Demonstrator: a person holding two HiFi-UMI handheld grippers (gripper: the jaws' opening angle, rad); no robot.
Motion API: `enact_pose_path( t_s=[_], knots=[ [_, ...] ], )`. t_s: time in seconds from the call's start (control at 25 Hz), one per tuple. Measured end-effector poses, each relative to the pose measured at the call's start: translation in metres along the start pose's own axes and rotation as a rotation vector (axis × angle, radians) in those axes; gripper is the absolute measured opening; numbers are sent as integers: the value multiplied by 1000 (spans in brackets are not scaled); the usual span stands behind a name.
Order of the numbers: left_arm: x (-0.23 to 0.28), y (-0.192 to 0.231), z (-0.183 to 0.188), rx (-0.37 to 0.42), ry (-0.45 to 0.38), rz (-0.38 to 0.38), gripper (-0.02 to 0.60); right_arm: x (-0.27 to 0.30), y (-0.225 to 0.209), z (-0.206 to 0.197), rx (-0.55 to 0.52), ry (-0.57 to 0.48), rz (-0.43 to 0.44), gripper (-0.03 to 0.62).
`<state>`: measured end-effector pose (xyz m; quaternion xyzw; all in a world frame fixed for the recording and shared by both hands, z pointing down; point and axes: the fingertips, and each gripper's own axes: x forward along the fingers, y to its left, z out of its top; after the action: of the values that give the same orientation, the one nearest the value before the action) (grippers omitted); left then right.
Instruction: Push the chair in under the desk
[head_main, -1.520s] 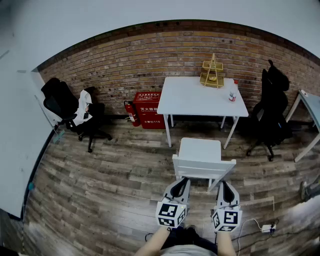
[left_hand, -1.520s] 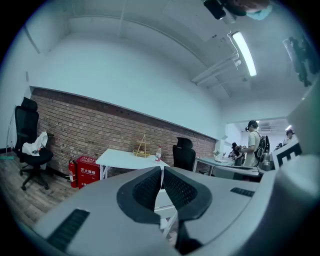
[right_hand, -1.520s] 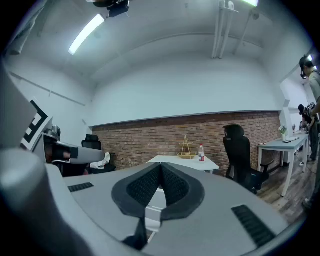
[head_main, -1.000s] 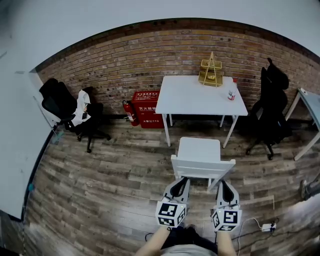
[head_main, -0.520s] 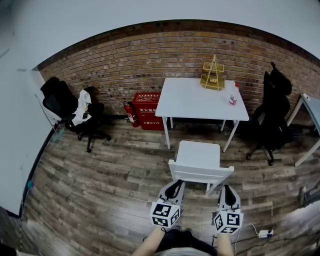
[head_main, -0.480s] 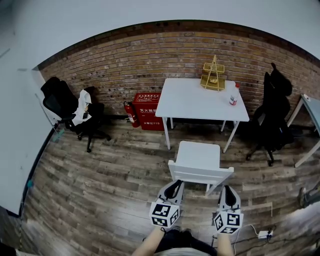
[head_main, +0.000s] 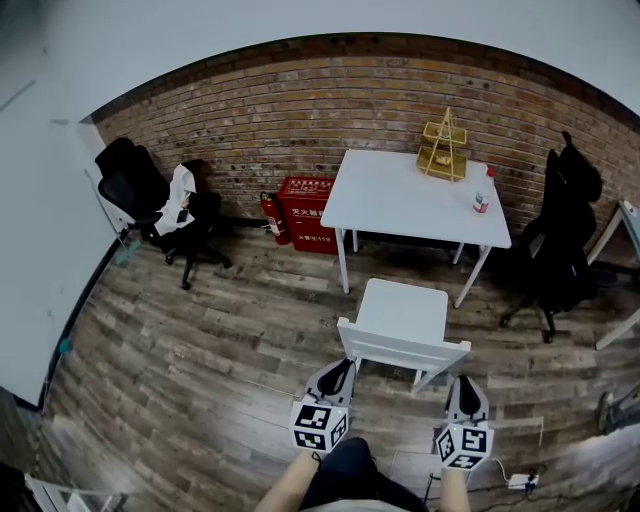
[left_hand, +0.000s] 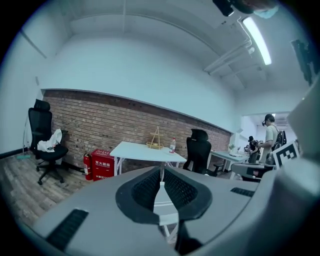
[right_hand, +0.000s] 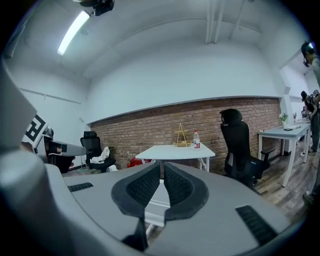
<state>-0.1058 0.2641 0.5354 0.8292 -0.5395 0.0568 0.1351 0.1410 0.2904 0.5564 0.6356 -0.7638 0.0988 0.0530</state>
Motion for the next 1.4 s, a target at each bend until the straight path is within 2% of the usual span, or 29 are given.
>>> enact_pose_path(
  t_s=[0.28, 0.56, 0.76, 0.84, 0.92, 1.24, 1.4],
  knots=[
    [2, 19, -10, 2, 37, 58, 32, 12, -4, -4, 0, 45, 1, 17],
    [30, 39, -11, 15, 56, 50, 34, 40, -11, -13, -23, 83, 4, 18],
    [58, 59, -11, -22, 87, 33, 33, 56, -31, -10, -51, 114, -24, 20],
    [68, 65, -9, -9, 99, 15, 33, 64, -39, -13, -42, 138, -33, 52],
    [76, 71, -11, 16, 130, -1, 34, 70, -42, -18, -26, 172, -31, 149],
    [101, 97, -14, 87, 197, -36, 34, 90, -45, -31, -51, 245, -9, 181],
    [111, 100, -15, 86, 208, -117, 34, 98, -50, -40, -65, 280, 6, 187]
  ],
)
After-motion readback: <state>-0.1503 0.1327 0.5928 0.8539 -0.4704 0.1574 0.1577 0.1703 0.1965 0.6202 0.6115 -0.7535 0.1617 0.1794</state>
